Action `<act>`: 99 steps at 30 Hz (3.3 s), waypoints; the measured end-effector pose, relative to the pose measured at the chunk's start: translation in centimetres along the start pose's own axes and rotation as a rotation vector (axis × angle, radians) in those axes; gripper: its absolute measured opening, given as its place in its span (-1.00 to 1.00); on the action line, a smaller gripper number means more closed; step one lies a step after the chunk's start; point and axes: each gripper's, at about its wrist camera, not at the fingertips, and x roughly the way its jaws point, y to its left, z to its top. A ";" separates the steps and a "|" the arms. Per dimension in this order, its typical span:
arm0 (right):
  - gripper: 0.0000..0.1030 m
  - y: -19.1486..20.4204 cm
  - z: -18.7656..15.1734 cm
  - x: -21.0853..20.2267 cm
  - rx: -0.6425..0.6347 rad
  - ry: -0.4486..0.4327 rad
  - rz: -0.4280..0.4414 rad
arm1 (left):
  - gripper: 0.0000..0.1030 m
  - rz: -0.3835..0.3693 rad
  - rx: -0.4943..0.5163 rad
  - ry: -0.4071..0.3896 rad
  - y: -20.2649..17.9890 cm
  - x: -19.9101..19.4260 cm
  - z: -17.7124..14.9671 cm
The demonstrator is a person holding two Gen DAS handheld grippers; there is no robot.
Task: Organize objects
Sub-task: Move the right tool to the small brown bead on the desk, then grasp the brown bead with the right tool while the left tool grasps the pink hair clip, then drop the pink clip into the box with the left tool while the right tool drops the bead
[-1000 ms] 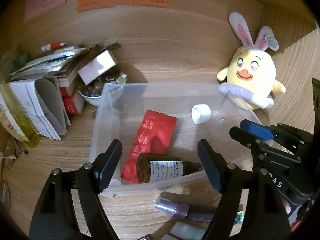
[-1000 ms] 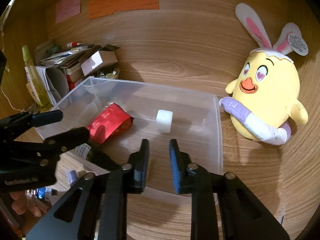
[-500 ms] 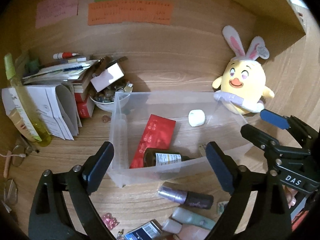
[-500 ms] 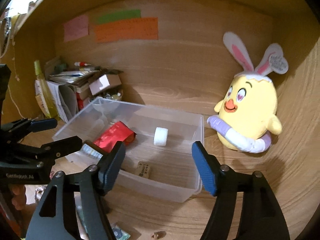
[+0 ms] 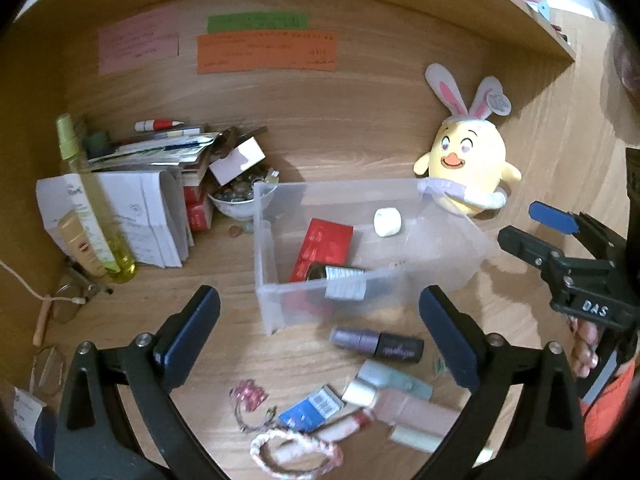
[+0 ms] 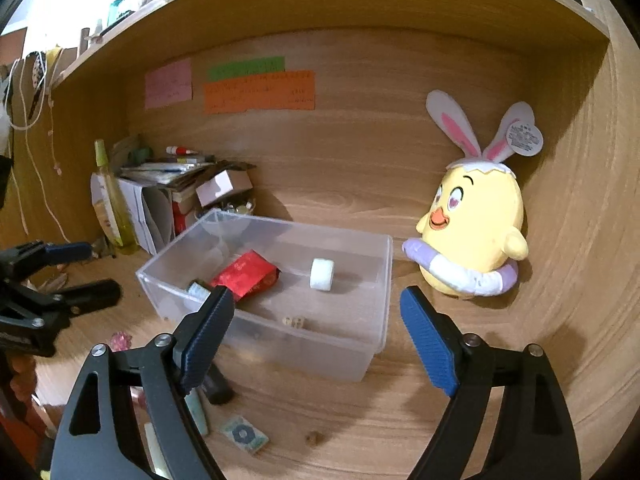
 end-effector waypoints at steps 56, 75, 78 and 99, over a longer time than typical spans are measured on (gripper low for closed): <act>-0.79 0.7 -9.8 4.3 -0.130 0.328 0.042 | -0.40 0.104 -0.088 0.283 5.8 5.9 -7.6; -0.80 0.5 -6.3 1.1 -0.066 0.178 0.042 | -0.47 0.062 -0.061 0.074 3.9 0.7 -3.5; -0.80 0.7 -5.5 0.7 -0.064 0.153 0.044 | -0.47 0.046 -0.054 0.043 3.2 0.2 -2.5; -0.80 1.4 0.7 0.1 -0.037 0.002 0.067 | -0.47 -0.011 -0.039 -0.117 -0.2 -1.0 3.7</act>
